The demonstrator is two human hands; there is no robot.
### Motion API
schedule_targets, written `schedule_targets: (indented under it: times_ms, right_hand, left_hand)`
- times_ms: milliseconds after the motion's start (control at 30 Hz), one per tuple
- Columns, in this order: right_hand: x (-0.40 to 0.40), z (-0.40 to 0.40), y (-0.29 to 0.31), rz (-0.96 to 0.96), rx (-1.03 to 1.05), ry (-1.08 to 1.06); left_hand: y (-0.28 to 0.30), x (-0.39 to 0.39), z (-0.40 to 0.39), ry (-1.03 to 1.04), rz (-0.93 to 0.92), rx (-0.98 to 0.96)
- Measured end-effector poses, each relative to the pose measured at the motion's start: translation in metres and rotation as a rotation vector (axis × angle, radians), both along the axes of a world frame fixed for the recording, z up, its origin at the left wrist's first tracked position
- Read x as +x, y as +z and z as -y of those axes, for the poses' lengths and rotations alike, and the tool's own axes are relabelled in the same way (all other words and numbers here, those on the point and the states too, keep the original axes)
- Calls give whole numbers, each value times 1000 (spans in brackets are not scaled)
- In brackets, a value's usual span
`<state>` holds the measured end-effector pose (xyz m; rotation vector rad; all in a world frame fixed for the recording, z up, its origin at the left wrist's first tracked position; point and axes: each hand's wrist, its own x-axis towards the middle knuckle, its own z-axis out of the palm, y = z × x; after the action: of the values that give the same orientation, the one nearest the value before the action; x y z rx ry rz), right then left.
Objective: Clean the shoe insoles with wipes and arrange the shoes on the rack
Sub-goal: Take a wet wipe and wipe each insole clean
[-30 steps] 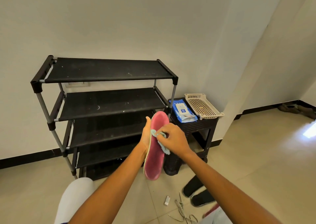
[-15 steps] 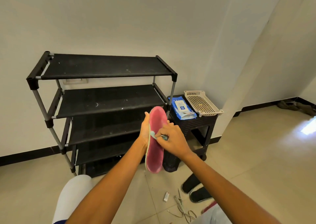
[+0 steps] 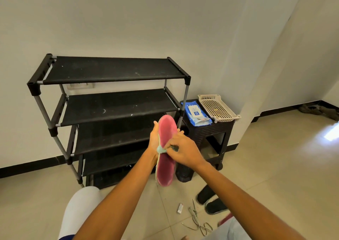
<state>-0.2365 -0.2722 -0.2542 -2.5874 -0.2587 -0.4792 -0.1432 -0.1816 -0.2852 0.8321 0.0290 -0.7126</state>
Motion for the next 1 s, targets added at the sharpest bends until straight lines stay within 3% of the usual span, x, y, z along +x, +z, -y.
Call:
schedule_targets:
  times_ms: [67,133,200,300,500,633,767,900,1000]
  right_hand:
    - [5,5,5,82,-38,-7]
    - [21,13,13,141,27,-222]
    - [35,22,17,61,74,-422]
    - [32,22,9,50,-59,-326]
    - [-6,-9,-9,137,133,-80]
    - [12,3,-6,118,395,-385]
    - [13,-4,-15,-69,263,-327]
    - [20,-7,-16,-13,505,-396]
    - [30,-6,-15,-32,641,-510]
  left_hand:
    - [-4,-2,1,-14,38,43]
    - [1,-7,6,-32,61,12]
    - [8,-10,10,-23,68,8]
    - [11,-6,11,-31,51,33]
    - [6,4,2,-1,-10,-10]
    - [3,7,0,19,64,53]
    - [13,13,-1,77,-36,-38]
    - [16,6,-5,21,-19,-61]
    - [6,-10,-1,97,116,91]
